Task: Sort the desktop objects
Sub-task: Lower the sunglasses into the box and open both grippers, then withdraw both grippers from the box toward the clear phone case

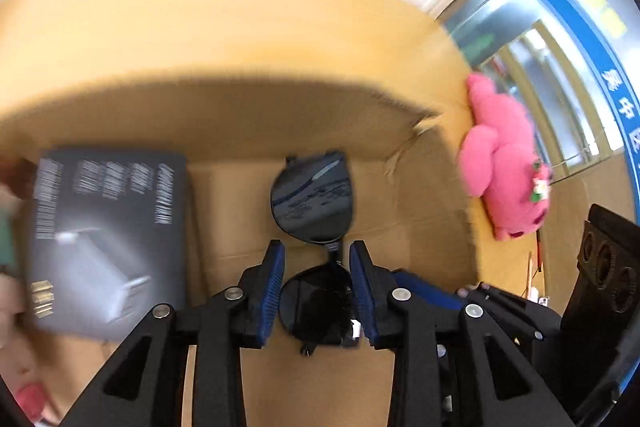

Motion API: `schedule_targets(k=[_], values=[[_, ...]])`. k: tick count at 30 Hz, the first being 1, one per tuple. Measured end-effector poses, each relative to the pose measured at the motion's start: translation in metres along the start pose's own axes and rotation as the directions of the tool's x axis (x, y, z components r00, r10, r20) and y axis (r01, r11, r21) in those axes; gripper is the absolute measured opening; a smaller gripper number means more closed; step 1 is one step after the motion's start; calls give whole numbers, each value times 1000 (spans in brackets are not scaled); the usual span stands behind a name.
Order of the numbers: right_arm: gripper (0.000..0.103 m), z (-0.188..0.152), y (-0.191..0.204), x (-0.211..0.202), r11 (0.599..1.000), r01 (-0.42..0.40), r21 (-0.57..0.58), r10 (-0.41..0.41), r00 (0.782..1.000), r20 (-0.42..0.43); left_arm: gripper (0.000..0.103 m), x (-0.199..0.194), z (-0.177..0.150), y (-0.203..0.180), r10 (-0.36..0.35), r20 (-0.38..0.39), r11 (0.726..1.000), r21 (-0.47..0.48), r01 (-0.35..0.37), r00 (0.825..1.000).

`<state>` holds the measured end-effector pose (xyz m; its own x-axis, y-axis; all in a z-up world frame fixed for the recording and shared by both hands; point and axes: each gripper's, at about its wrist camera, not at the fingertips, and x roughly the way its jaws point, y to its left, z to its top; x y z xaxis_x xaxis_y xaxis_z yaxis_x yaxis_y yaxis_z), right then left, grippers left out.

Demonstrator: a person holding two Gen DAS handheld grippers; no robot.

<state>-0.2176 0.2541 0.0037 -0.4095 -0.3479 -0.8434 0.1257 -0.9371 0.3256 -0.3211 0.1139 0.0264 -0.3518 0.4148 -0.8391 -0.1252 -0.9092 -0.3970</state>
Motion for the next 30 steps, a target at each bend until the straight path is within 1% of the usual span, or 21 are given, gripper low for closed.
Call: schedule_targets(k=[2,4,6,9,10,12,14,15,16,17,18,19,20,21,22,23,24,25,26,28,30], values=[[51,-11,11,-23,998,35,-49,-32,998,58,51,-34,-7,-9,28,76,998,51,-32,997],[56,-12,20,-44,994,73,-84,-64,991,114,61,-78,-25,-21,53,181,991,114,-75,982],[64,-33,28,-70,987,107,-116,-85,980,181,71,-115,-45,-28,73,265,981,157,-118,961],[67,-69,39,-120,974,181,-135,-134,945,297,77,-169,-89,-33,118,399,962,181,-204,909],[67,-78,44,-129,972,194,-131,-142,933,331,78,-186,-108,-34,134,453,953,185,-240,881],[70,-99,45,-156,974,193,-119,-133,911,390,86,-209,-140,-26,164,515,941,175,-291,841],[70,-113,57,-165,975,184,-122,-117,899,423,86,-227,-173,-16,177,541,934,172,-314,822],[68,-121,63,-171,971,197,-137,-119,890,440,85,-232,-185,-13,179,549,932,171,-319,816],[47,-129,71,-172,962,225,-157,-134,885,447,81,-238,-200,-8,166,569,932,175,-316,805],[10,-134,79,-172,958,232,-168,-138,888,439,40,-242,-209,-5,153,580,935,179,-308,801],[3,-139,80,-173,968,187,-166,-102,902,420,3,-243,-217,2,133,564,942,184,-281,815],[3,-144,83,-178,974,158,-160,-79,908,412,1,-243,-223,9,110,530,957,173,-234,841],[3,-149,87,-178,975,156,-160,-77,907,414,1,-246,-229,16,107,521,963,157,-219,847],[6,-156,92,-179,972,162,-168,-78,904,420,1,-248,-238,21,128,529,960,145,-238,839],[15,-160,96,-178,973,154,-171,-70,906,417,1,-250,-248,23,160,541,950,141,-277,825],[46,-167,101,-177,976,133,-172,-52,910,411,10,-253,-256,26,172,547,947,137,-290,819],[83,-174,105,-176,978,113,-178,-32,914,404,44,-254,-264,33,179,543,950,122,-288,820],[89,-183,111,-175,975,101,-197,-12,914,406,66,-255,-271,35,183,538,953,108,-282,823],[89,-191,116,-172,971,104,-214,-7,913,408,90,-255,-278,39,188,539,955,95,-281,821],[89,-204,128,-160,961,110,-252,-7,927,376,89,-253,-292,47,193,545,955,86,-284,816],[89,-215,135,-143,958,91,-271,3,944,329,89,-247,-303,59,193,517,959,80,-272,834]])
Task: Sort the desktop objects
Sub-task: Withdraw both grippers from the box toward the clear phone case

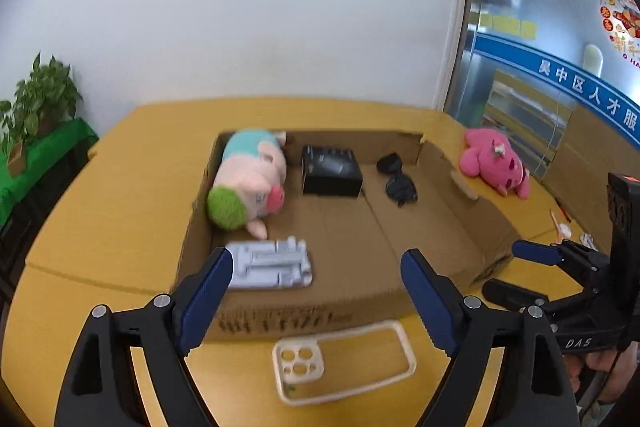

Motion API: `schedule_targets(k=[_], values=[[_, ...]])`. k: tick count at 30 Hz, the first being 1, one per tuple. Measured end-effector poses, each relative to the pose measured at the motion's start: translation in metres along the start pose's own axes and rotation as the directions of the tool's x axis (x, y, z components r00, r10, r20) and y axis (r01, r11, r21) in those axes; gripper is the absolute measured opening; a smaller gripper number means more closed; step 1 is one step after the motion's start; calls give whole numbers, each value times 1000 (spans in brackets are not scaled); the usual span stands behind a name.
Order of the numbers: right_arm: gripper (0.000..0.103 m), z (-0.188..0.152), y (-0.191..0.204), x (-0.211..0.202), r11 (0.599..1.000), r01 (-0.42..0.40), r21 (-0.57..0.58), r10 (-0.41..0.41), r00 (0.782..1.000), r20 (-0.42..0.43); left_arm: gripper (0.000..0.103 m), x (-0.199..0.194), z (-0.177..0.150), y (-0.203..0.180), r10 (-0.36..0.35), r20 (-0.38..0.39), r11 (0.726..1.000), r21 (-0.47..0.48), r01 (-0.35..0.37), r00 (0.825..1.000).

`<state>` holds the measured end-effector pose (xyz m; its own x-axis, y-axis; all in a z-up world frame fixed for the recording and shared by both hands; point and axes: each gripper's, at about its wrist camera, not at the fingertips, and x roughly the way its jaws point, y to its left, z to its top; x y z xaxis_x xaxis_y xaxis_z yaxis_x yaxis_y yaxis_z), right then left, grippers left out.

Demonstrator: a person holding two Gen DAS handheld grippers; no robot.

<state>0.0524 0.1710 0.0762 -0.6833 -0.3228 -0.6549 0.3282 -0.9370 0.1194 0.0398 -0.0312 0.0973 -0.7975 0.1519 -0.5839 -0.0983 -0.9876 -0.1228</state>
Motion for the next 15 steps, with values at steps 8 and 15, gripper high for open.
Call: schedule_targets(k=[8,15], values=[[88,-37,28,49,999,-41,-14,38,988,-148,89,17,-48,13,31,-120,999,-27,-35,992],[78,-58,29,71,999,-16,-37,8,979,-204,89,41,-76,21,66,-199,997,-33,-74,978]])
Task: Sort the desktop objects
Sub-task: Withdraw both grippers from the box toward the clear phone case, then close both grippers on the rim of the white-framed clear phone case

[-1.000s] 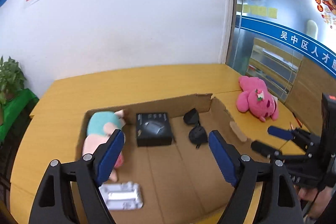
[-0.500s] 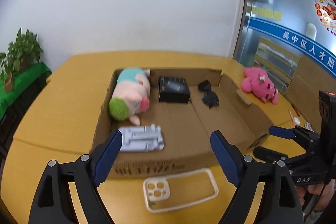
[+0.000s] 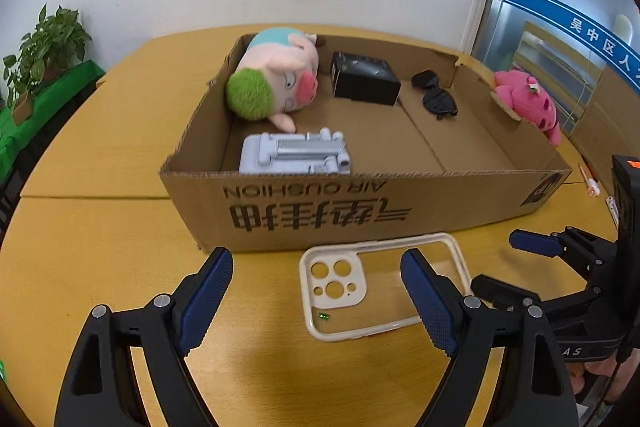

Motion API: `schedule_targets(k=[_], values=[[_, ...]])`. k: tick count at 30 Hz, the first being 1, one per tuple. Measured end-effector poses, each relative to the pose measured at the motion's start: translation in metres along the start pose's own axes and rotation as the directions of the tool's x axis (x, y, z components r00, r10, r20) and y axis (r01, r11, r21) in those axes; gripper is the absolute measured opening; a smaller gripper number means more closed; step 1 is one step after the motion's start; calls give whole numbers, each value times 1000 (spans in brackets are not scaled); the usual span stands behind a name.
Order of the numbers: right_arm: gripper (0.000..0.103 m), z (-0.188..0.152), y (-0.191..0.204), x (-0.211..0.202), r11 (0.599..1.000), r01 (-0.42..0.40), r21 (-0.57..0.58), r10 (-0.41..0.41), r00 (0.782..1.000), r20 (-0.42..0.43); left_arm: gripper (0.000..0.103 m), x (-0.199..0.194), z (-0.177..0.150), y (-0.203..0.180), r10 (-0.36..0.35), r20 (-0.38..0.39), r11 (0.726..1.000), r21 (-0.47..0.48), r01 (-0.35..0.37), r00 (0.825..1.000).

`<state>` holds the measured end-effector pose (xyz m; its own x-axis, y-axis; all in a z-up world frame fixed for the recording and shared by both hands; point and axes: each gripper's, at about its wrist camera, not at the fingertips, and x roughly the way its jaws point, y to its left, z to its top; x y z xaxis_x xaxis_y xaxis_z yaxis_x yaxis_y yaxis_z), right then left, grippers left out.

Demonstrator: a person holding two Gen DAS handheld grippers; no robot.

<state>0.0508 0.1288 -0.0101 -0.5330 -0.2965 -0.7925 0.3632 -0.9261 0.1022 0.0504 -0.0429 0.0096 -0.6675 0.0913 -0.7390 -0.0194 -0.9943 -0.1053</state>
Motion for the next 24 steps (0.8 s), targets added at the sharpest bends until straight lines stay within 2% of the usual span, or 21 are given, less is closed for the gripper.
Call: schedule_targets(k=[1,2,3,5,8,10,11,12,13,14,16,17,18,19,21,24], values=[[74,-2,-2,2,1000,5,2,-5,1000,-4,89,4,-2,3,3,-10,1000,-11,-3,1000],[58,-4,-5,4,1000,3,5,-3,1000,-7,89,8,-4,5,6,-21,1000,-22,-7,1000],[36,-6,-8,7,1000,-10,10,10,1000,-19,88,12,-7,7,3,-33,1000,-31,-4,999],[10,-11,-11,14,999,-25,20,26,998,-51,88,18,-12,10,6,-50,999,-41,-8,999],[9,-18,-8,17,1000,2,-8,-2,999,-50,84,27,-18,13,20,-87,999,-48,-24,996],[9,-20,-8,15,1000,2,-4,-2,999,-50,69,36,-23,16,30,-121,998,-58,-37,992],[9,-20,-10,15,1000,1,4,-1,999,-49,54,41,-25,18,21,-145,997,-69,-31,989],[9,-20,-12,14,1000,6,14,-6,999,-49,47,44,-28,19,14,-161,997,-77,-26,987],[9,-20,-15,13,999,9,30,-8,999,-48,45,42,-29,19,31,-133,997,-63,-40,991],[10,-20,-19,12,999,3,54,0,999,-43,41,44,-30,19,29,-146,997,-63,-39,989],[23,-18,-26,8,996,-20,92,22,1000,-21,32,43,-31,22,19,-138,997,-76,-30,990],[33,-17,-27,6,995,-19,99,20,1000,-8,22,43,-31,23,6,-137,996,-85,-18,991],[38,-15,-26,6,995,-14,97,15,1000,-6,12,44,-31,23,-1,-139,996,-92,-12,990],[38,-13,-25,9,996,-13,92,14,1000,-13,10,44,-30,23,-18,-140,995,-96,4,990],[37,-12,-20,14,996,-25,81,27,999,-24,6,44,-29,20,-6,-141,996,-84,-6,990],[37,-12,-16,16,998,-21,58,22,1000,-17,6,43,-26,14,13,-145,997,-68,-23,989]])
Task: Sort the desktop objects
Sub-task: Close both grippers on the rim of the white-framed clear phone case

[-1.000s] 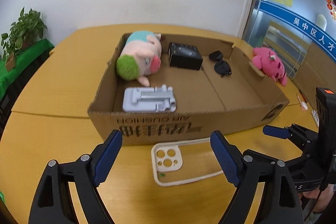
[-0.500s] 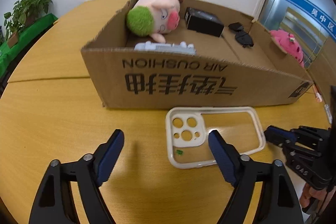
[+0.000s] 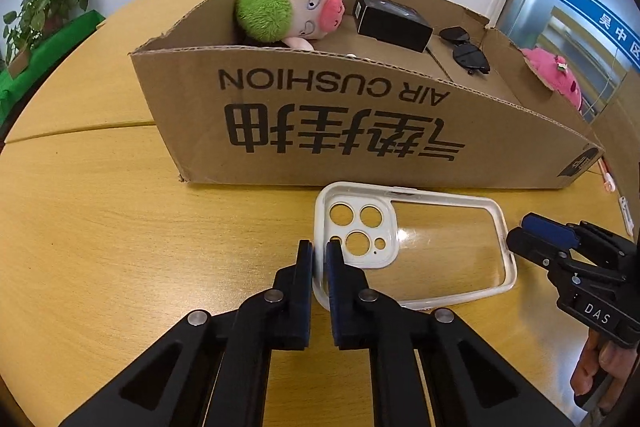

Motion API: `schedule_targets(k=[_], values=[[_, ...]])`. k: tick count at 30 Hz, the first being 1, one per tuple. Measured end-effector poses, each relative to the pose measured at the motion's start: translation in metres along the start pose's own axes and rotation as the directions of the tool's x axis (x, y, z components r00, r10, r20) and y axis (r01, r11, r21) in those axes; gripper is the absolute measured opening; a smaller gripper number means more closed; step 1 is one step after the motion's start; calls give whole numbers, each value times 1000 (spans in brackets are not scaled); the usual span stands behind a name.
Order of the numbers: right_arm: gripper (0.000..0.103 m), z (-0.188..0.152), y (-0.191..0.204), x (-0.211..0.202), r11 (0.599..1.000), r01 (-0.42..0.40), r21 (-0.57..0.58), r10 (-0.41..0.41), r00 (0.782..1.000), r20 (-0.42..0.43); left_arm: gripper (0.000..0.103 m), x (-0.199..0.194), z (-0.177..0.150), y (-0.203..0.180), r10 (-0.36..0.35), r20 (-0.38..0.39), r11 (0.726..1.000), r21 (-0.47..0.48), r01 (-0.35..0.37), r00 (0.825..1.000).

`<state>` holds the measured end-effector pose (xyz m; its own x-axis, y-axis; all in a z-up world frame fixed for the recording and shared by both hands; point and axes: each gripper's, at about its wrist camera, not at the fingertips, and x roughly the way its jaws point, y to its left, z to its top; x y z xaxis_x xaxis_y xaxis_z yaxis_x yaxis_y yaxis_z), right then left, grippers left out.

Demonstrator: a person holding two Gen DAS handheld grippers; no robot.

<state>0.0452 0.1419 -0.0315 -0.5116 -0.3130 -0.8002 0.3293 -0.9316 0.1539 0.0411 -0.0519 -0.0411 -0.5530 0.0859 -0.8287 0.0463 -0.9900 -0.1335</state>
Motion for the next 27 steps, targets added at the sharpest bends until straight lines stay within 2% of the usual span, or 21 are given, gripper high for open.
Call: schedule_targets(k=[4,8,12,16,19,22,27], values=[[27,-2,2,2,1000,-14,-7,14,1000,-11,6,0,-1,-2,-25,-11,1000,1,25,1000],[26,-4,6,3,1000,-4,-20,4,1000,-12,6,-1,-6,-11,-33,-16,999,16,33,999],[9,-5,5,3,999,21,-41,-22,1000,-10,6,-3,-7,-16,-22,-17,999,30,22,1000],[9,-8,1,1,999,13,-33,-13,1000,-2,13,-2,-7,-19,0,-10,999,38,0,1000],[9,-8,1,0,999,17,-33,-17,1000,4,10,-2,-8,-21,-23,-6,999,49,23,1000],[9,-9,0,0,999,21,-31,-21,1000,8,6,-2,-8,-17,-34,-7,999,17,34,999],[8,-11,-3,-3,1000,21,-2,-21,1000,3,5,-7,-10,-23,-32,-10,999,2,32,999]])
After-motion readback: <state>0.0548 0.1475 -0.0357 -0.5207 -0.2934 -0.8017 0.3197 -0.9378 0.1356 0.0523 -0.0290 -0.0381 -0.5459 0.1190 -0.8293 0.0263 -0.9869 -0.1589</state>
